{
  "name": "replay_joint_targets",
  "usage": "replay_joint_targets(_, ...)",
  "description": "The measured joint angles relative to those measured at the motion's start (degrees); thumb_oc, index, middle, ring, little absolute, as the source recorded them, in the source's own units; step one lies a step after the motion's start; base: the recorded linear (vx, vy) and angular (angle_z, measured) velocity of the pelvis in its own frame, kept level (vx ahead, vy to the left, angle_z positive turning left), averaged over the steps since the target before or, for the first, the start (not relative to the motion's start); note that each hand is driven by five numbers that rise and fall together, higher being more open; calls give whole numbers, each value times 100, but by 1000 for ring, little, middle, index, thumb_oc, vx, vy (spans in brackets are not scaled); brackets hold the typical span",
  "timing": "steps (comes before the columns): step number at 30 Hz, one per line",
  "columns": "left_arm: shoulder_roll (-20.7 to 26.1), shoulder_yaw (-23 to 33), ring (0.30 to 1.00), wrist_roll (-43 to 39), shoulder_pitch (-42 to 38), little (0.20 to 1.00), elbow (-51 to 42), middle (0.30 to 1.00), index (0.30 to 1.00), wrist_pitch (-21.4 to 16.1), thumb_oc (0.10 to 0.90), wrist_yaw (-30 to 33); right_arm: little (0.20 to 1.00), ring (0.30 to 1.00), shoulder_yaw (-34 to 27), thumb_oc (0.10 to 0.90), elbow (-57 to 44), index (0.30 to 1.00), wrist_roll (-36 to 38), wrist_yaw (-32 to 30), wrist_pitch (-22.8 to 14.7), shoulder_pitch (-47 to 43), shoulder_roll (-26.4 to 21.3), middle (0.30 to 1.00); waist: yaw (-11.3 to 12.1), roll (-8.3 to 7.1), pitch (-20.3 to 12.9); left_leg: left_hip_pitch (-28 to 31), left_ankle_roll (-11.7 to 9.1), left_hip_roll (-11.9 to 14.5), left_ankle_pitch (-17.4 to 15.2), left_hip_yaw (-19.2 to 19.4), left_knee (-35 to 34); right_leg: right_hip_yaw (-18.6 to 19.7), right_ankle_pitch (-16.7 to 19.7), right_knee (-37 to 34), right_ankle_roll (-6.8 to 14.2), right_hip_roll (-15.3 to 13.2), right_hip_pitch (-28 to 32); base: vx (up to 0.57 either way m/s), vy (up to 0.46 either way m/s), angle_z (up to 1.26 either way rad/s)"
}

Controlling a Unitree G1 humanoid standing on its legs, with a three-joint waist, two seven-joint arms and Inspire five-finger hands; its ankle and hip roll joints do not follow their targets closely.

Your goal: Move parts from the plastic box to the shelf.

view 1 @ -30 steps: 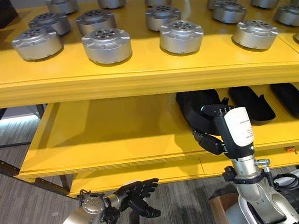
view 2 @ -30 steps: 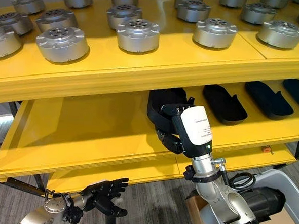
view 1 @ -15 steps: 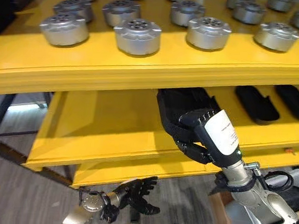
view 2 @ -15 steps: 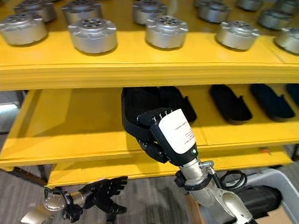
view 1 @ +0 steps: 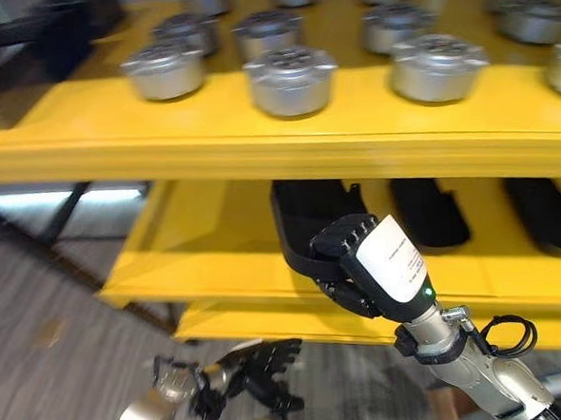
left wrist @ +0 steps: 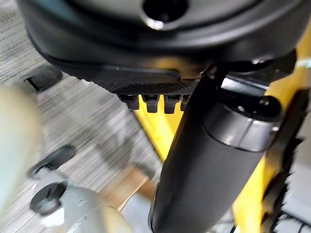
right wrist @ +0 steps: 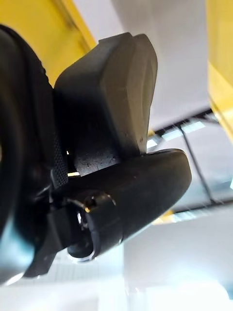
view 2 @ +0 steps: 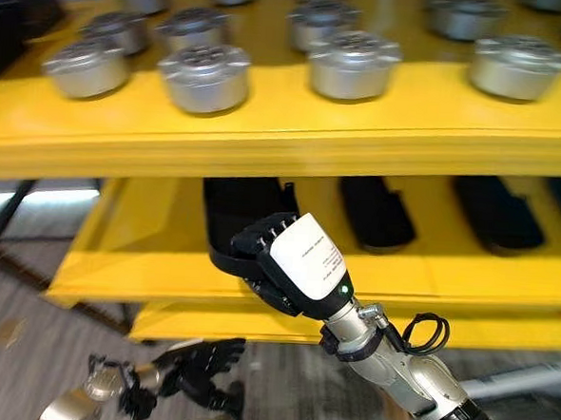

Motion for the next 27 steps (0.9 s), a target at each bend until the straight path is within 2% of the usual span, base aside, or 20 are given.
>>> replay_joint_targets(1, 87, -3, 1000, 1, 2, 1000, -88, 1000, 1000, 30, 900, -73, 300, 300, 8, 400, 34, 300, -45, 33, -4, -28, 65, 300, 82, -38, 25, 151, 144, 88, -173, 139, 156, 72, -20, 84, 14, -85, -23, 54, 335, -27)
replay_joint_targets(2, 174, -86, 1000, 3, 27, 1000, -120, 1000, 1000, 79, 900, -131, 300, 300, 173, 400, 194, 300, -60, 39, -71, -279, 64, 300, 97, 26, 26, 824, -54, 238, -133, -373, -198, 289, -125, 330, 164, -168, -202, 63, 406, -44)
replay_joint_targets(3, 157, -87, 1000, 2, 16, 1000, -95, 1000, 1000, 91, 900, -103, 300, 300, 245, 400, 321, 300, -61, 39, -106, -502, 66, 300, 44, 134, 62, 935, -128, 247, -81, -613, -377, 389, -147, 441, 196, -161, -257, 47, 332, -47)
replay_joint_targets(4, 133, -37, 1000, -22, -63, 1000, 37, 1000, 1000, 87, 900, -69, 300, 300, 289, 400, 459, 300, -55, 41, -94, -671, 142, 300, 27, -17, 211, 865, -139, 194, -91, -700, -151, 522, -145, 516, 207, -337, -301, 79, 581, -79)
replay_joint_targets(5, 156, 69, 1000, -45, -195, 1000, 332, 1000, 1000, 85, 900, 18, 300, 300, 336, 400, 499, 300, -44, 84, -16, -847, 131, 300, 87, -431, 499, 342, -182, 414, -649, -790, 601, 750, -37, 548, 213, -550, -389, 68, 505, -62)
replay_joint_targets(7, 45, 63, 1000, -52, -347, 1000, 719, 1000, 1000, 66, 900, -35, 300, 300, 301, 400, 523, 300, -40, 138, 6, -844, 16, 300, -69, -491, 547, -93, -414, 1172, -634, -766, 825, 667, -24, 581, 238, -552, -412, 60, 515, -23)
replay_joint_targets(8, -20, 56, 1000, -50, -362, 1000, 816, 1000, 1000, 69, 900, -21, 300, 300, 295, 400, 525, 300, -41, 194, 65, -834, -34, 300, -112, -521, 576, -140, -425, 1368, -617, -663, 784, 683, -17, 603, 250, -647, -397, 80, 644, -8)
replay_joint_targets(9, -95, -18, 1000, -58, -342, 1000, 880, 1000, 1000, 42, 900, -104, 300, 300, 201, 400, 525, 300, -29, 283, 100, -792, -195, 300, -188, -480, 568, -150, -448, 1443, -602, -646, 667, 764, 45, 566, 376, -979, -357, 116, 736, -28)
replay_joint_targets(10, -258, -41, 1000, -55, -312, 1000, 870, 1000, 1000, -49, 900, -173, 300, 300, 115, 400, 536, 300, 142, 282, 212, -788, -499, 300, -239, -54, 546, 211, -254, 1176, -695, -628, 171, 810, 166, 558, 602, -1225, -305, 118, 607, -36)
replay_joint_targets(11, -361, -15, 1000, -55, -244, 1000, 814, 1000, 1000, -101, 900, -164, 300, 300, 54, 400, 555, 300, 192, 282, 251, -785, -659, 300, -242, 292, 512, 404, -151, 1055, -499, -737, -35, 822, 227, 579, 781, -1234, -280, 100, 367, -46)
replay_joint_targets(12, -388, 91, 1000, -57, -223, 1000, 887, 1000, 1000, -111, 900, -139, 300, 300, 27, 400, 719, 300, 193, 274, 299, -742, -362, 300, -171, 186, 542, 490, -554, 845, -256, -653, -23, 893, 309, 585, 890, -1503, -281, 62, 135, -38)
replay_joint_targets(13, -374, 154, 1000, -55, -215, 1000, 957, 1000, 1000, -106, 900, -61, 300, 300, 31, 400, 899, 300, 192, 274, 341, -699, -57, 300, -163, 98, 543, 558, -520, 614, -278, -586, -87, 852, 467, 618, 810, -1694, -317, 46, 55, -25)
replay_joint_targets(14, -305, 166, 1000, -51, -216, 1000, 972, 1000, 1000, -106, 900, -33, 300, 300, 62, 400, 1033, 300, 193, 274, 361, -660, 105, 300, -165, 94, 543, 645, -414, 537, -194, -601, -267, 906, 409, 670, 901, -1653, -383, 41, 11, 1)
replay_joint_targets(15, -192, 169, 1000, -51, -208, 1000, 942, 1000, 1000, -116, 900, -24, 300, 300, 138, 400, 1108, 300, 190, 274, 398, -648, 141, 300, -132, 106, 537, 720, -311, 504, -49, -598, -502, 907, 245, 626, 891, -1423, -394, 40, 5, 9)
replay_joint_targets(16, -157, 173, 1000, -51, -202, 1000, 936, 1000, 1000, -123, 900, -24, 300, 300, 162, 400, 1120, 300, 190, 274, 414, -645, 146, 300, -115, 107, 537, 735, -307, 503, -23, -600, -552, 888, 225, 578, 855, -1367, -385, 34, -15, 9)
replay_joint_targets(17, 26, 275, 1000, -39, -95, 1000, 898, 1000, 1000, -143, 900, -23, 300, 300, 202, 400, 1110, 300, 188, 275, 614, -515, 301, 300, 40, 14, 502, 711, -292, 487, -27, -594, -557, 889, 390, -167, 830, -1005, -98, 16, -35, 6)
replay_joint_targets(19, 182, 337, 1000, -39, 26, 1000, 822, 1000, 1000, -149, 900, -16, 300, 300, 205, 400, 1111, 300, 190, 276, 787, -497, 481, 300, 155, -157, 442, 691, -296, 465, -32, -586, -560, 851, 612, -441, 933, -989, 18, 5, -48, 2)
replay_joint_targets(22, 203, 340, 1000, -40, 310, 1000, 759, 1000, 1000, -179, 900, 82, 300, 300, 204, 400, 1112, 300, 314, 275, 1084, -568, 584, 300, 133, -274, 329, 644, -335, 570, -7, -610, -578, 739, 679, -582, 1032, -856, 105, 13, -65, 6)
replay_joint_targets(27, -32, 280, 1000, -37, 554, 1000, 614, 1000, 1000, -180, 900, 47, 300, 300, 185, 400, 1120, 300, 412, 276, 1403, -569, 558, 300, 121, -290, 160, 610, -401, 793, 34, -650, -577, 727, 696, -637, 982, -603, 110, 37, -79, 0)
